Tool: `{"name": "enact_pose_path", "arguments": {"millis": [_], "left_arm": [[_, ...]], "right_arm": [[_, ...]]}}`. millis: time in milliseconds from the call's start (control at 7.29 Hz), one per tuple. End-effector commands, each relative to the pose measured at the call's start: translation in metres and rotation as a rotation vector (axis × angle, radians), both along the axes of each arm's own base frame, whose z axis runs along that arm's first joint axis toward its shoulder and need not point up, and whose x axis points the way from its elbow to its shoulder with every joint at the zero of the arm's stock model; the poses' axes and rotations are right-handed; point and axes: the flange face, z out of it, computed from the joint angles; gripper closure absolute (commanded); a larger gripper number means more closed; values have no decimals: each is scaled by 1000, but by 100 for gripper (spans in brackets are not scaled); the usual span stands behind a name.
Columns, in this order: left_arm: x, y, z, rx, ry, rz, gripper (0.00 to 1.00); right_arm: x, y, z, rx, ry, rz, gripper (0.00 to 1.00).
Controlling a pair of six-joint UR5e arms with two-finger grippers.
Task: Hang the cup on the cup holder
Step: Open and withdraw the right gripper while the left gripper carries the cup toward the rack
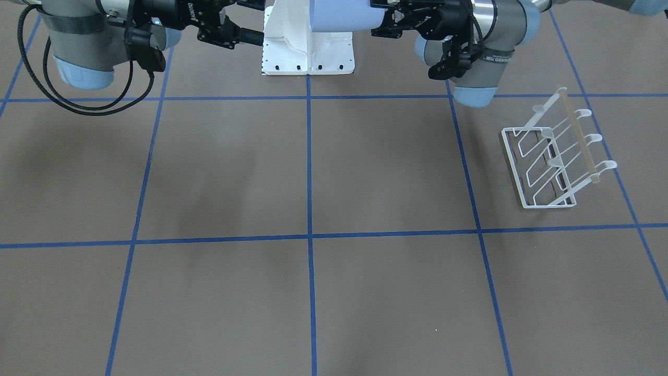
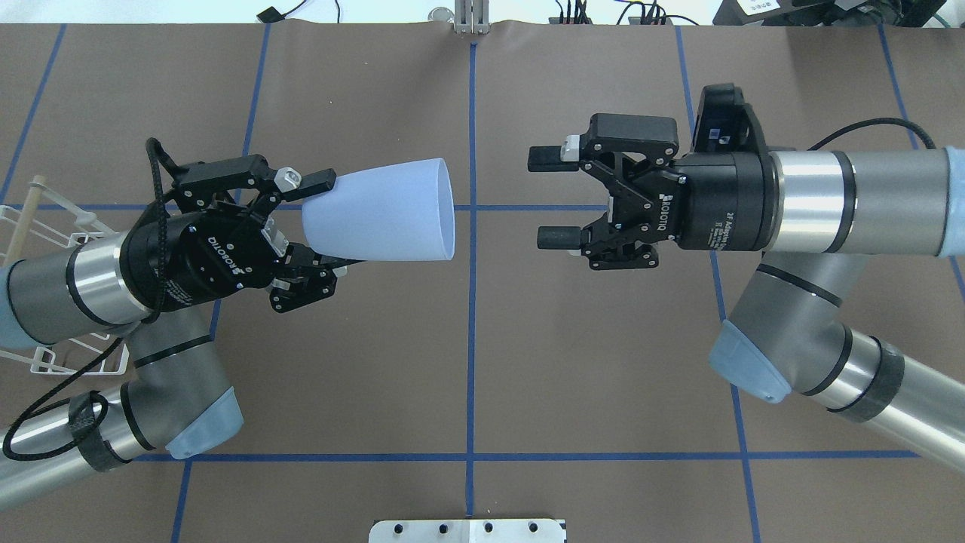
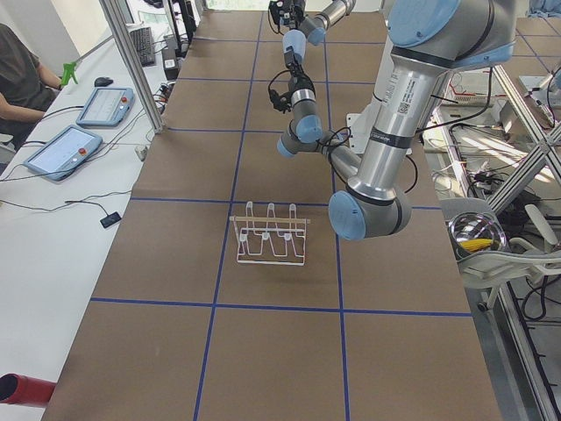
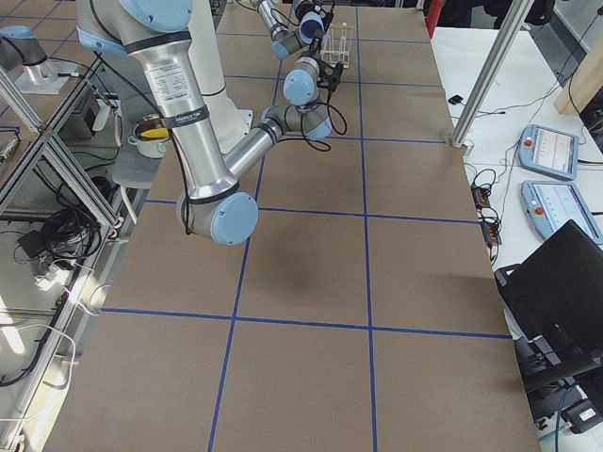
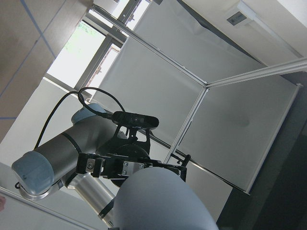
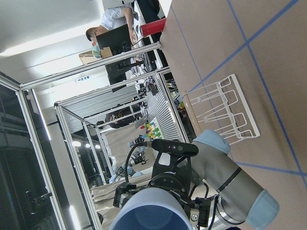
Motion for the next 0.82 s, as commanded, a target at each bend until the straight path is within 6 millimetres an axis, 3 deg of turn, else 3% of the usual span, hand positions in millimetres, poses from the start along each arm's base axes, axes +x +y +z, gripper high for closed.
{"name": "enact_pose_path", "arguments": {"millis": [0,137,274,411,549,686], "left_arm": [[-31,-29,-18,-38,-99,-104,100],[-50,-48,-26,-5,-232,-149,100],[-79,-60,-27,47,-392,-175,100],[-108,-79,-25,-10,-515,-201,100],[-134,-97,-18,-26,-662,-254,100],[-159,-116,-6,41,-847,-265,100]], "right_arm": [[28,-19,31,44,82,97,0],[50,-29,44,70,130,119,0],[72,-34,71,119,201,158,0],[89,-32,106,177,281,212,0],[111,-33,144,203,377,275,0],[131,-41,166,237,475,326,0]]}}
